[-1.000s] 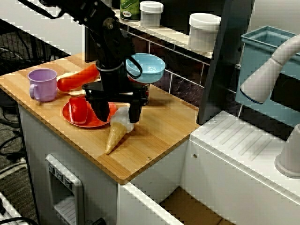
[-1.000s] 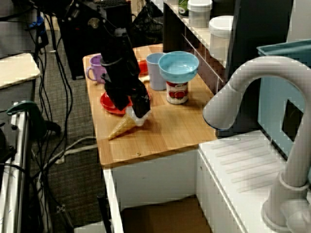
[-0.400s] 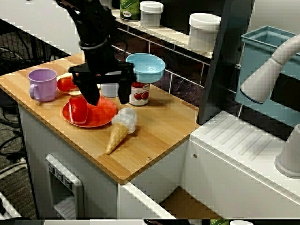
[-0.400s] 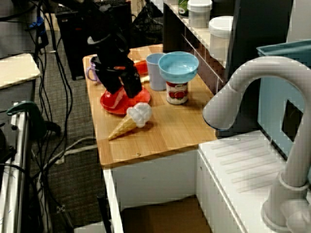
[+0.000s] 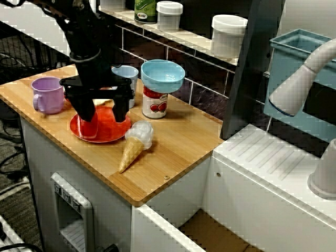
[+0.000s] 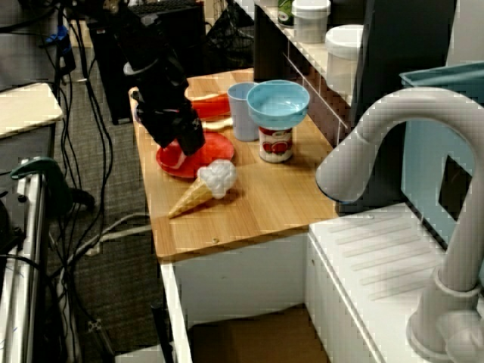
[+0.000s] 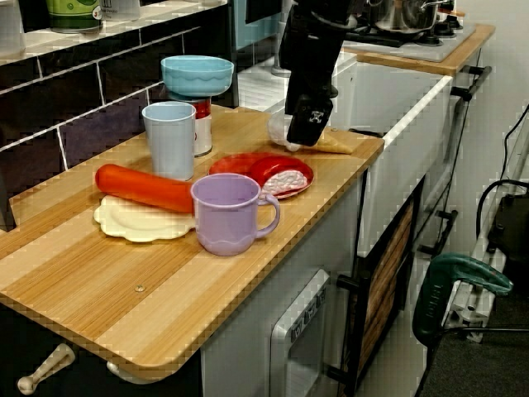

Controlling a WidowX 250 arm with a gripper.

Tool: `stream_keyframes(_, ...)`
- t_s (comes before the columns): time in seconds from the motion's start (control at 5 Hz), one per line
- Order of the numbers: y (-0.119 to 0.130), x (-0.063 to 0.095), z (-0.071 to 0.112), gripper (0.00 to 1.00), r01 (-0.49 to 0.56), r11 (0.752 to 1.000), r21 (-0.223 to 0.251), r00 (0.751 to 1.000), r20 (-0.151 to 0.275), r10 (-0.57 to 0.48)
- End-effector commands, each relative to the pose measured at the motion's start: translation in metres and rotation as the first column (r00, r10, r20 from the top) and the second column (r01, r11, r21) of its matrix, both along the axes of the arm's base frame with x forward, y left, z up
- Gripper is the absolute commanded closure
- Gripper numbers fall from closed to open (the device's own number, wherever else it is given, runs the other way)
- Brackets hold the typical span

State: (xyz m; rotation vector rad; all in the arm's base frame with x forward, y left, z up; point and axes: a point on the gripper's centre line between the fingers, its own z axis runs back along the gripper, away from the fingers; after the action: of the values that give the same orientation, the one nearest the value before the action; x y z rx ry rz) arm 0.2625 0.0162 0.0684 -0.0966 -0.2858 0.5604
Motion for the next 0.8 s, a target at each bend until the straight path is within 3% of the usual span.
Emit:
stream_keyframes(0.0,0.007,-0.001,0.009,0.00,0.026,1.000,0.011,0.998,0.049,-0.027)
stream_keyframes(0.2,0.007,-0.002,0.006,1.00,0.030,0.999,0.016,0.998,0.049,-0.030)
stream_keyframes(0.6,0.004,-0.003,-0.002,1.00,0.036,0.999,0.030,0.998,0.049,-0.038)
